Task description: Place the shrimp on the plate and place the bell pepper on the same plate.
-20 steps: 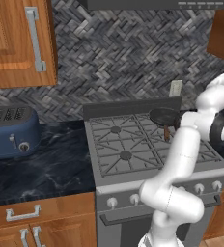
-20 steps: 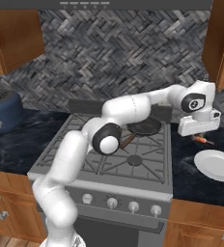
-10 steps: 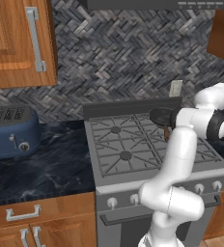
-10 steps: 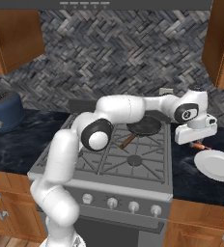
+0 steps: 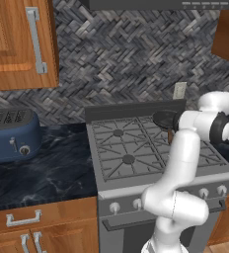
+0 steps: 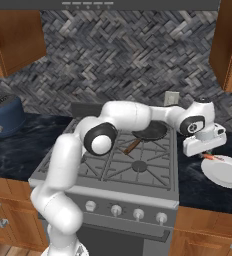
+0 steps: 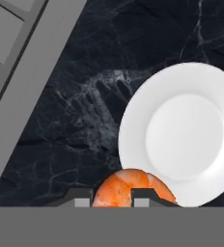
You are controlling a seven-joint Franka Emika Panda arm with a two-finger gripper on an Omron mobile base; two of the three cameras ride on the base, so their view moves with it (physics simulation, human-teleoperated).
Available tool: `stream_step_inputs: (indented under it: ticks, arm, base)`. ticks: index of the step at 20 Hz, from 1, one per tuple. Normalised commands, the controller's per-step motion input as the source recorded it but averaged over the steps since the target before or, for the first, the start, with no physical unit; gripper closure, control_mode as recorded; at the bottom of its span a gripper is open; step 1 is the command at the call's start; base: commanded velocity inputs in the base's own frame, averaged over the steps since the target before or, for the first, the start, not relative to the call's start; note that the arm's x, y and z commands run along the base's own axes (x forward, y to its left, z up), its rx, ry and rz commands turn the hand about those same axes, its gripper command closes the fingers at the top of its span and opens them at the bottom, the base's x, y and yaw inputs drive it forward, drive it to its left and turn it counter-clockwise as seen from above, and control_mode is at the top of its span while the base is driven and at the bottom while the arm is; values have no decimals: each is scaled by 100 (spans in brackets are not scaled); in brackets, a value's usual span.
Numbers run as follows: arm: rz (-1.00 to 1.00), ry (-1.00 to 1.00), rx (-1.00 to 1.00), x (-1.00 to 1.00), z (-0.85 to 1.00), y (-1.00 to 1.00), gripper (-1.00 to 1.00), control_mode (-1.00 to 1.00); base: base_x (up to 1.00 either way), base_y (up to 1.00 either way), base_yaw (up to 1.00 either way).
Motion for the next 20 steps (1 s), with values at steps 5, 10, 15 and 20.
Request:
stream_step_inputs:
  ticks: [5,10,15,20]
  arm:
    - [0,3,0,2,-7,-28,100,-100]
    - [0,3,6,8,-8,-31,100,-100]
    - [0,0,8,8,-16,-6,100,-100]
    - [0,0,5,18,-14,-11,100,-100]
  base:
    - [0,0,0]
    - [0,0,0]
    - [0,0,0]
    - [0,0,0]
